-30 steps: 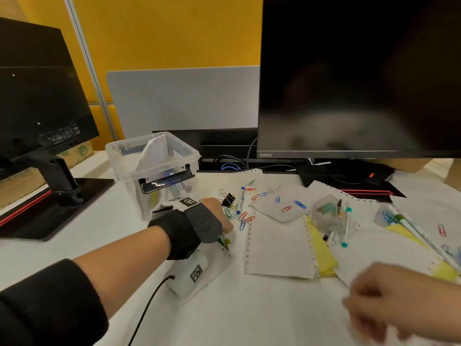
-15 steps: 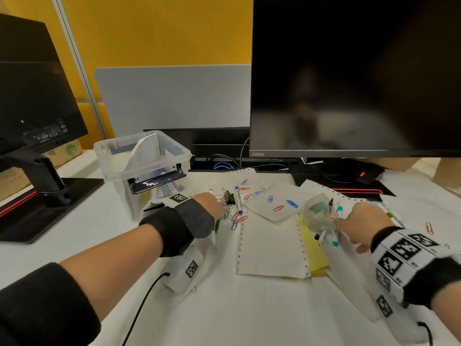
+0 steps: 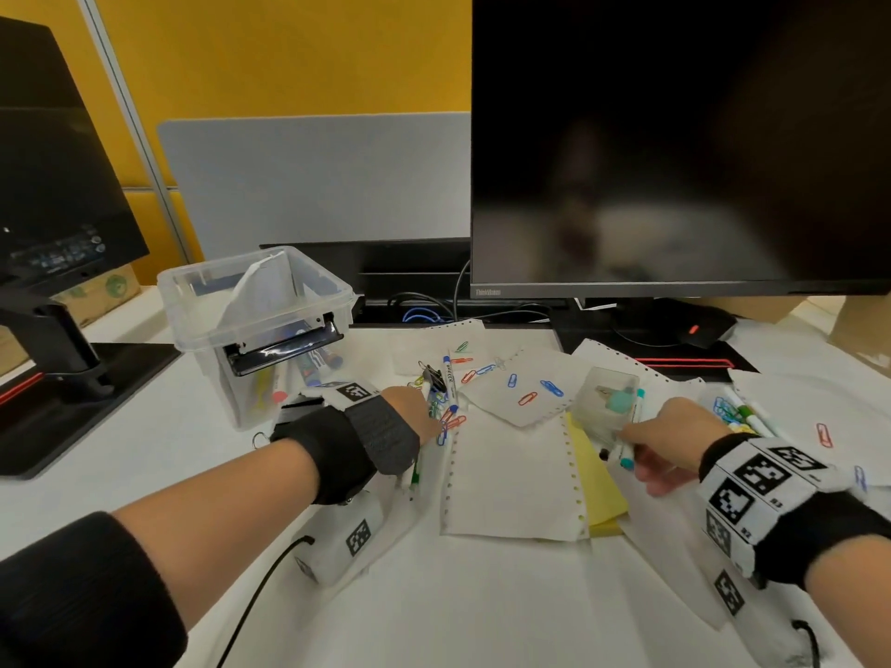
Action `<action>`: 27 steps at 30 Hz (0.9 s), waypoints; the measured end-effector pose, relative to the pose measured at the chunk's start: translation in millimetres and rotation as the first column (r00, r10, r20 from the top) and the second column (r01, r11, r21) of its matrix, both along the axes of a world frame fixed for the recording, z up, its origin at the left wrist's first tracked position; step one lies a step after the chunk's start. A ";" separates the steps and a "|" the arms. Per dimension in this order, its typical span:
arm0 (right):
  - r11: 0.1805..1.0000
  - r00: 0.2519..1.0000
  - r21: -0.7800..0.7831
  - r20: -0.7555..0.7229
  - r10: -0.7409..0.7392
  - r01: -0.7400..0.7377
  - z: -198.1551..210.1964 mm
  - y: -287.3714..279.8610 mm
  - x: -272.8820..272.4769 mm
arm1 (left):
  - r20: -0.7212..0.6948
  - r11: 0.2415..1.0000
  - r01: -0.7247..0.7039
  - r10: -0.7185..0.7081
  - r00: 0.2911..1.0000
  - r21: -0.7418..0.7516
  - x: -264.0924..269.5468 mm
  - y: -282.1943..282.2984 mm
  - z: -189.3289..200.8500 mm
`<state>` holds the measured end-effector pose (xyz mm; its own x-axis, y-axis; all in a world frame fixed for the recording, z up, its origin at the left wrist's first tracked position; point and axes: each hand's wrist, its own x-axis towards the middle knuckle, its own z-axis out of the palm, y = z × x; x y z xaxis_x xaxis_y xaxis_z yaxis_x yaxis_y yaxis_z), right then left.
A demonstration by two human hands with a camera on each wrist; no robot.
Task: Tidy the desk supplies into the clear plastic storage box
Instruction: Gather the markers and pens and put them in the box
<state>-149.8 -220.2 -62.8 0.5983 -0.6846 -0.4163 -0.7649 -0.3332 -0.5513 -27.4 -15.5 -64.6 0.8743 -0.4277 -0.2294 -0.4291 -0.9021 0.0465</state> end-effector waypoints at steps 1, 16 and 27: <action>1.000 1.000 -0.001 0.006 -0.006 0.006 -0.4 0.5 0.1 | 0.006 0.999 -0.013 0.013 1.000 -0.034 0.7 -1.4 -0.3; 0.999 1.000 -0.040 0.017 0.009 -0.009 -7.4 0.3 11.9 | 0.039 0.972 -0.061 0.072 0.997 -0.226 43.9 -34.7 -2.1; 0.986 0.994 -0.139 0.048 0.099 -0.091 -5.3 -0.4 14.0 | 0.034 0.990 -0.045 0.050 0.998 -0.131 41.5 -37.5 -15.3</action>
